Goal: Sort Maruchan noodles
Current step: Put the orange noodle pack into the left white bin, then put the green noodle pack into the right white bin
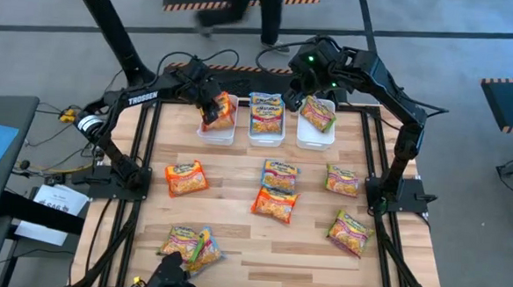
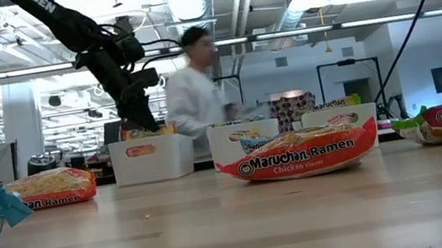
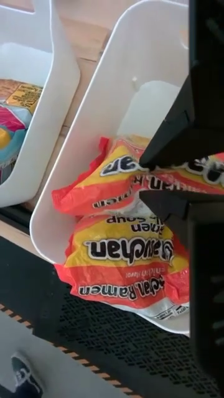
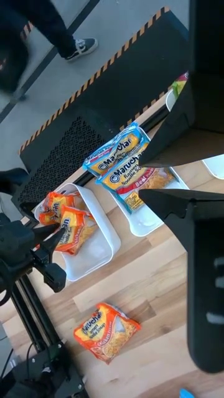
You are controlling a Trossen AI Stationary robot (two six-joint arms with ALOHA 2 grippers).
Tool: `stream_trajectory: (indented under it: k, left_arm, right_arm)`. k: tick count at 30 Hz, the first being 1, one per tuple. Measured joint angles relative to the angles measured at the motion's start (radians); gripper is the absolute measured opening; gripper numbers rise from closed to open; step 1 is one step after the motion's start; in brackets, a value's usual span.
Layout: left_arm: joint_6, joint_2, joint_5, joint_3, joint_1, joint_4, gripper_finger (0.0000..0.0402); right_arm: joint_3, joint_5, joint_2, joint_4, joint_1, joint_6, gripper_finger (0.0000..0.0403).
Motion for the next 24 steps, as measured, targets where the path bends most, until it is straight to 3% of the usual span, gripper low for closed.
stream_trajectory:
  k: [6,13,24]
  left_arm:
    - [-0.081,0.0,-0.014,0.002,0.0,0.008,0.0099]
    - [-0.132,0.0,0.013,0.08,0.0,-0.009,0.0103]
    - [-0.152,-0.001,0.127,0.322,0.0,-0.272,0.01]
  right_arm:
    - [0.0,0.0,0.0,0.0,0.0,-0.003,0.0093]
    - [0.0,0.0,0.0,-0.007,0.0,-0.003,0.0093]
    - [0.0,-0.008,0.0,-0.046,0.0,0.017,0.0093]
